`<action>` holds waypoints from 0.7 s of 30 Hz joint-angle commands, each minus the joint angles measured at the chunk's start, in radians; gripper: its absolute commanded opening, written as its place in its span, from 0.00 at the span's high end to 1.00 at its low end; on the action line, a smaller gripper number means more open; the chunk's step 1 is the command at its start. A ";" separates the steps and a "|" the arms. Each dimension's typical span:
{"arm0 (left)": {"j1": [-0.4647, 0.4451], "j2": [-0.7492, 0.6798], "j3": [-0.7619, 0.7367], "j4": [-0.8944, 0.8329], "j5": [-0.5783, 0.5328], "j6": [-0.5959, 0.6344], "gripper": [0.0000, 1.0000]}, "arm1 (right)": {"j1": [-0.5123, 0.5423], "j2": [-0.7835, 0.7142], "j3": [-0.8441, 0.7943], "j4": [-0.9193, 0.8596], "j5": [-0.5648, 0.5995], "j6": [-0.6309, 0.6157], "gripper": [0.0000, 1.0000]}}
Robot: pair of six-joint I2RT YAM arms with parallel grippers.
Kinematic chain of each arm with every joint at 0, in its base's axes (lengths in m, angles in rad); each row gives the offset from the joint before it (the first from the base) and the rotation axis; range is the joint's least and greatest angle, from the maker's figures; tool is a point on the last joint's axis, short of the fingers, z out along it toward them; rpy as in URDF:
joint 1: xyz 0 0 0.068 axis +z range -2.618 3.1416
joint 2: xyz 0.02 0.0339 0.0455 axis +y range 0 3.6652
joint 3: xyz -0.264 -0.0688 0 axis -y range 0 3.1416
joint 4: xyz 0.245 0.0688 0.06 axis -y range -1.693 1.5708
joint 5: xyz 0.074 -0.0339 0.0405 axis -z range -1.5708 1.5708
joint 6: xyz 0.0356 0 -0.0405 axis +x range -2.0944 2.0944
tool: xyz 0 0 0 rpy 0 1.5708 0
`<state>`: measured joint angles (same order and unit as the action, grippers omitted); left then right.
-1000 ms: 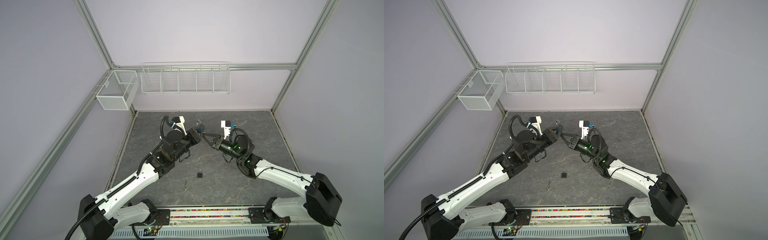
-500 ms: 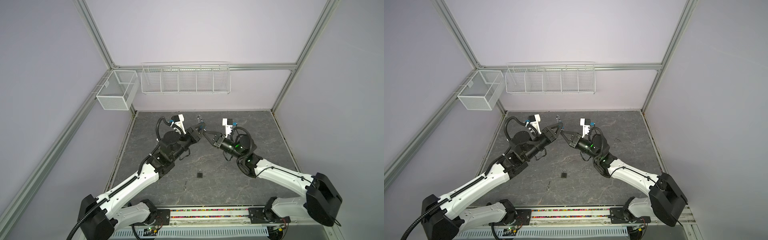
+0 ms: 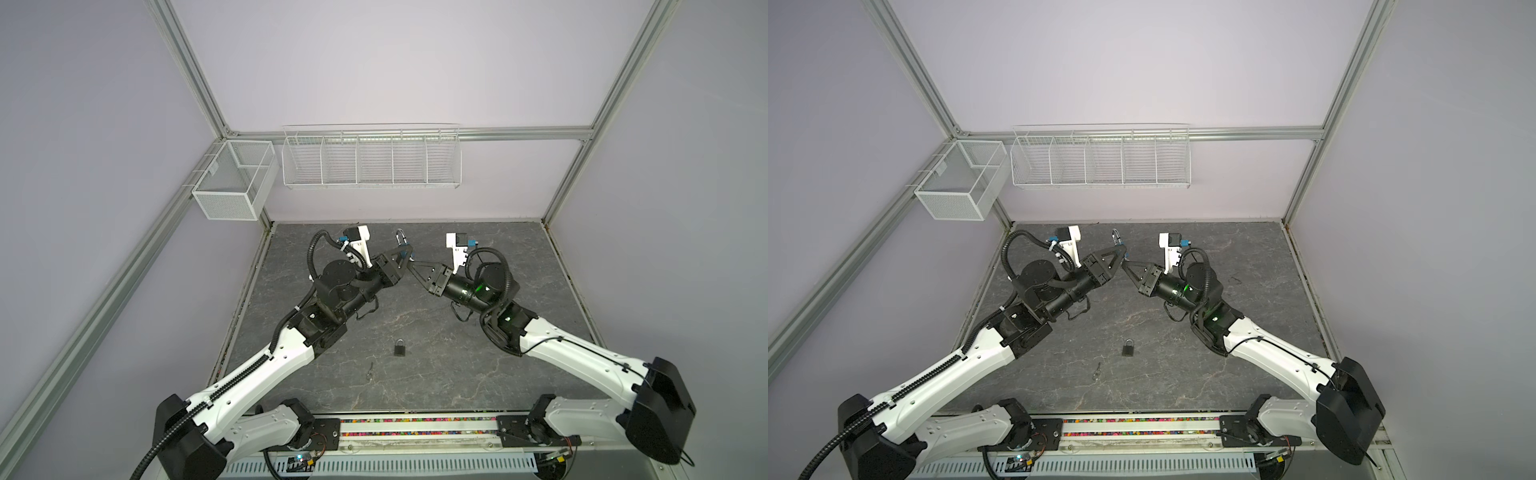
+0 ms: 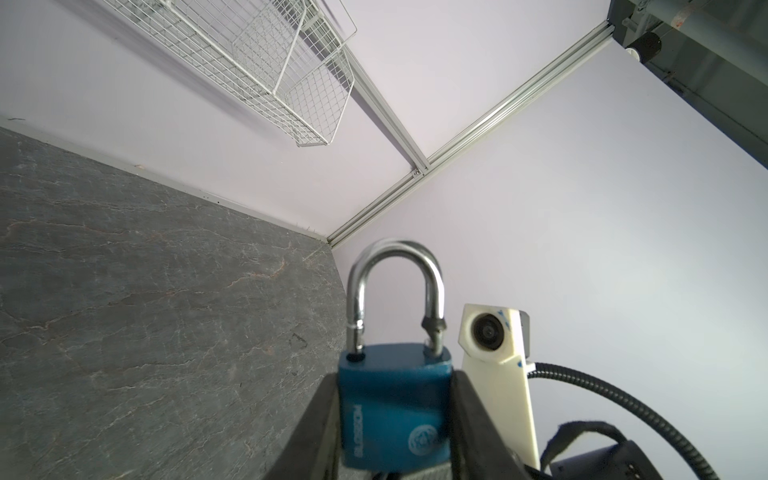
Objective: Unlock with the key
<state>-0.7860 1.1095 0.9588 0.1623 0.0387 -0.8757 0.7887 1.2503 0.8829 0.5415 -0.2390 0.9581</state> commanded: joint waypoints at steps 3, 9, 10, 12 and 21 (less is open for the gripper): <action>-0.027 0.007 0.017 -0.118 -0.017 0.036 1.00 | 0.041 -0.015 0.044 -0.063 -0.017 -0.162 0.93; -0.027 0.006 0.033 -0.148 -0.078 0.061 1.00 | 0.051 -0.006 0.039 -0.108 0.023 -0.205 0.83; -0.027 0.005 0.039 -0.166 -0.094 0.070 1.00 | 0.052 -0.009 0.037 -0.116 0.030 -0.213 0.80; -0.027 0.000 0.049 -0.212 -0.126 0.096 1.00 | 0.056 -0.017 0.037 -0.142 0.042 -0.234 0.77; -0.025 -0.014 0.042 -0.251 -0.126 0.110 1.00 | 0.063 -0.006 0.044 -0.207 0.068 -0.275 0.74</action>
<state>-0.8108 1.1088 0.9737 -0.0822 -0.0742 -0.7868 0.8406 1.2488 0.8963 0.3153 -0.1719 0.7219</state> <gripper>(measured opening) 0.350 0.255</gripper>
